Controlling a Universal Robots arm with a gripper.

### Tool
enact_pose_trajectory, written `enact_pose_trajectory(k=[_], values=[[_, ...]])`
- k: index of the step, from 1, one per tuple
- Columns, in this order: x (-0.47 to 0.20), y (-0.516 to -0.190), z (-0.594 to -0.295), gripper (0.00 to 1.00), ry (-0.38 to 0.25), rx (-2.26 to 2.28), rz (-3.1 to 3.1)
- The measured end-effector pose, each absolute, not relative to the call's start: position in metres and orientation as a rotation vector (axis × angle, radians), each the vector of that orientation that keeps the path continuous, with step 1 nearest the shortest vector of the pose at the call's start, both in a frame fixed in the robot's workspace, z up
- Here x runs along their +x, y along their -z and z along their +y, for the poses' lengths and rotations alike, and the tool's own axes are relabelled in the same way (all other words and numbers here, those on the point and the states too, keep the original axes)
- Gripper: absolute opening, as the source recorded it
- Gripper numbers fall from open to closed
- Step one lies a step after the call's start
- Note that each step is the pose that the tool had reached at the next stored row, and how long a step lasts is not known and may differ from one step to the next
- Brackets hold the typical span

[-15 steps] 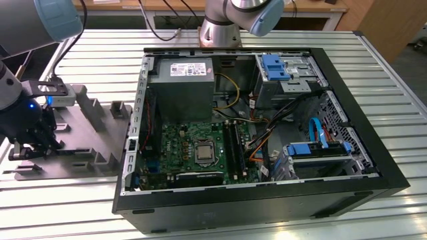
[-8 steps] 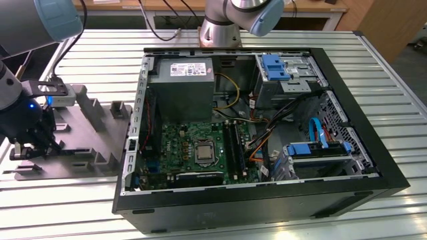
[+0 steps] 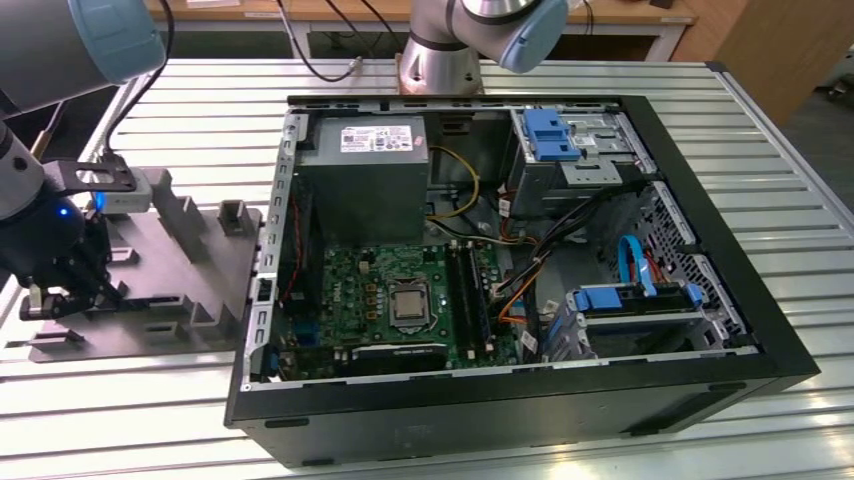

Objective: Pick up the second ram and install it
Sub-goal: 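Pick up the second ram and move it above second insertion slot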

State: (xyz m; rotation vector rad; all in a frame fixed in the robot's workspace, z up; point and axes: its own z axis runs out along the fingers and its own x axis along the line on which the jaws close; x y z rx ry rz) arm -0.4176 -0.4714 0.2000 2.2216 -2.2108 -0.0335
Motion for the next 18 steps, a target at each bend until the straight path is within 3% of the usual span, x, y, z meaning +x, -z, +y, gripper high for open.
enact_pose_trajectory(k=[18], values=[[-0.4175,-0.2027,-0.4714,0.11,0.033,2.182,-2.25]])
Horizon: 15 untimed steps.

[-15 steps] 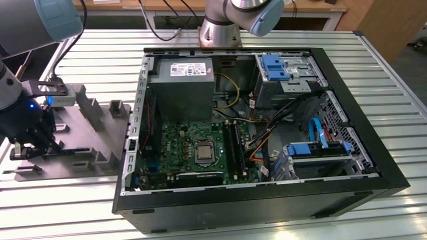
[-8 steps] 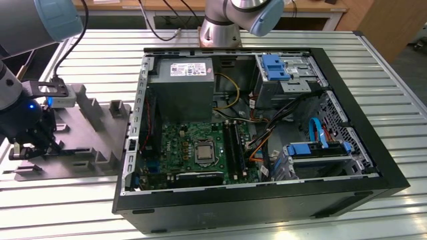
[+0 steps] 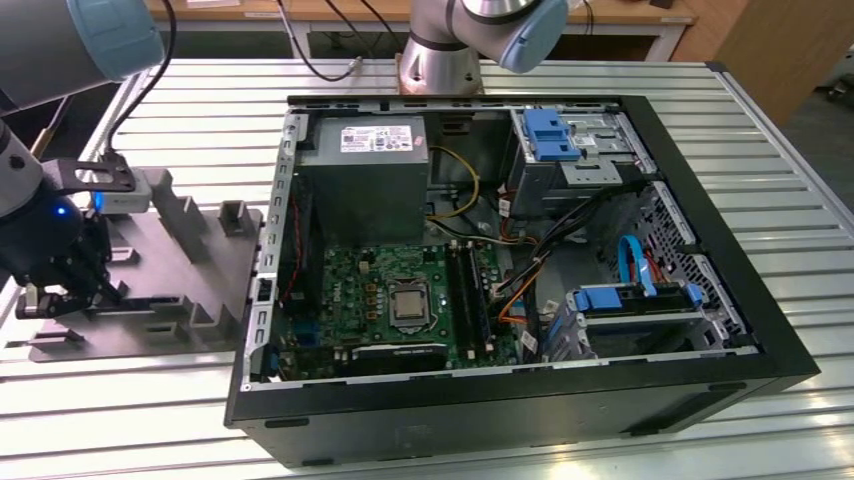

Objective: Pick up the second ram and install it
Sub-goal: 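Pick up the second ram and move it above second insertion slot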

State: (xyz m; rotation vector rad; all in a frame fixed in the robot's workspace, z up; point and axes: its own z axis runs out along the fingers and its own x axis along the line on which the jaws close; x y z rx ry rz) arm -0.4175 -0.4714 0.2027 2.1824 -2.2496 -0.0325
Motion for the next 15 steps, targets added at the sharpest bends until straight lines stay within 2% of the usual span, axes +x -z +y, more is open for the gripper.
enact_pose_trajectory(k=[9,15], values=[[-0.418,-0.204,-0.471,0.11,0.032,2.182,-2.249],[-0.418,-0.217,-0.471,0.11,0.032,2.182,-2.249]])
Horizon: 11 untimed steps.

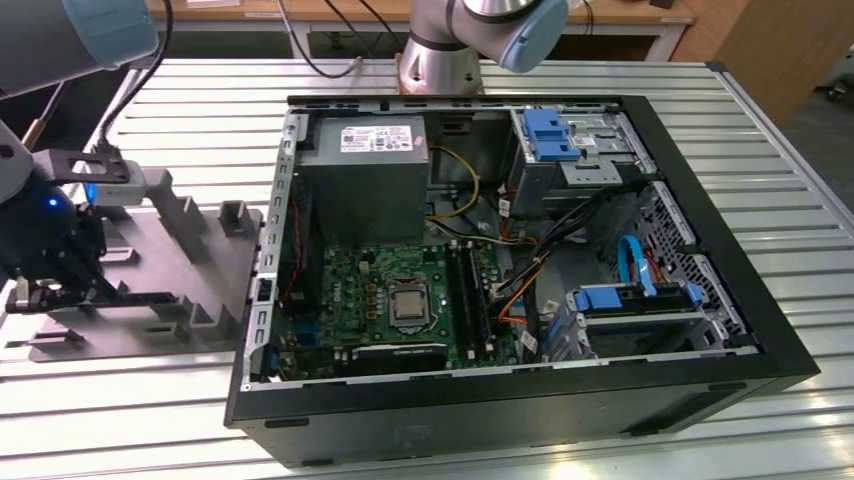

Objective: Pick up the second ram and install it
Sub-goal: 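Pick up the second ram and move it above second insertion slot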

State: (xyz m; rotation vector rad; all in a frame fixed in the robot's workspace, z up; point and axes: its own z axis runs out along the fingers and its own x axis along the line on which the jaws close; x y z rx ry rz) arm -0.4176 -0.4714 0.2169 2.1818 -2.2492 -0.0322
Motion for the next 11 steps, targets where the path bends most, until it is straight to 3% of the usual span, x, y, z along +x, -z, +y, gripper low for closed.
enact_pose_trajectory(k=[11], values=[[-0.418,-0.253,-0.471,0.11,0.032,2.182,-2.249]])
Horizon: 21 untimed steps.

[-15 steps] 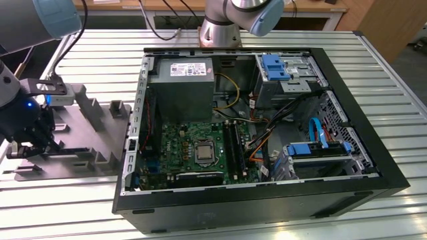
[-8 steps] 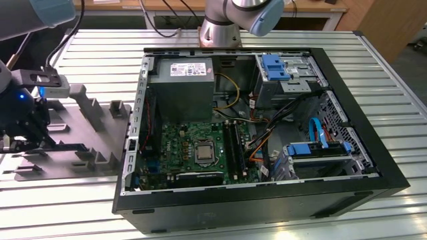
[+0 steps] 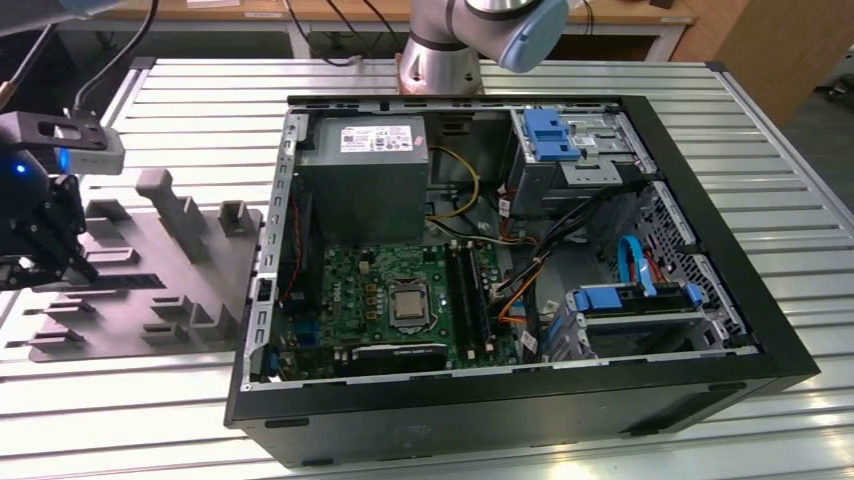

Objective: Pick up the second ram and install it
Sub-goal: 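Pick up the second ram and move it above second insertion slot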

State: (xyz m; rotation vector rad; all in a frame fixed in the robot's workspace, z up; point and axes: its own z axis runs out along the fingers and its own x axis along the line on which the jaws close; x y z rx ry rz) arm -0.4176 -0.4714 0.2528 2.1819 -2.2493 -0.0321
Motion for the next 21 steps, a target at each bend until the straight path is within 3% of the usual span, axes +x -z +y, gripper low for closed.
enact_pose_trajectory(k=[21], values=[[-0.418,-0.326,-0.471,0.11,0.032,2.182,-2.249]])
